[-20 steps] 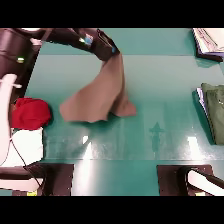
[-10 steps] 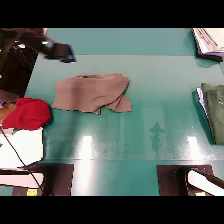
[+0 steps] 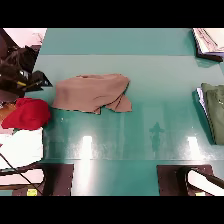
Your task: Fold the shirts.
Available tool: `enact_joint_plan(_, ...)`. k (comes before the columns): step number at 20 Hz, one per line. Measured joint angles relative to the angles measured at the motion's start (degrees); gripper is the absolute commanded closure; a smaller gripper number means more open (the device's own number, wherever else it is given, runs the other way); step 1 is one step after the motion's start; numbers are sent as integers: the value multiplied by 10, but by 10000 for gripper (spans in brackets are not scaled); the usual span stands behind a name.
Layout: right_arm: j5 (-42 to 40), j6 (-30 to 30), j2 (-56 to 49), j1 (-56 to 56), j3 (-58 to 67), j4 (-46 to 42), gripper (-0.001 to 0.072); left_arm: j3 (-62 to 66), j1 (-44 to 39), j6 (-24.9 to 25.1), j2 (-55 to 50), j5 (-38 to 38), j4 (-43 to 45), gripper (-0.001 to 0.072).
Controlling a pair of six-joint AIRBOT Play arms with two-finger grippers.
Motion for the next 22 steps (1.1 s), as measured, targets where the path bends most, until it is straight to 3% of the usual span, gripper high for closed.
enact_joint_plan(6,6,0,7,0,-42,0,692,-77,18,23,-17,76,12,88)
enact_joint_plan(13,-40,0,42,0,-148,0,692,-89,21,29,-51,76,19,88)
enact_joint_plan(22,-75,0,58,0,-168,1,692,-90,-18,27,-74,61,34,96)
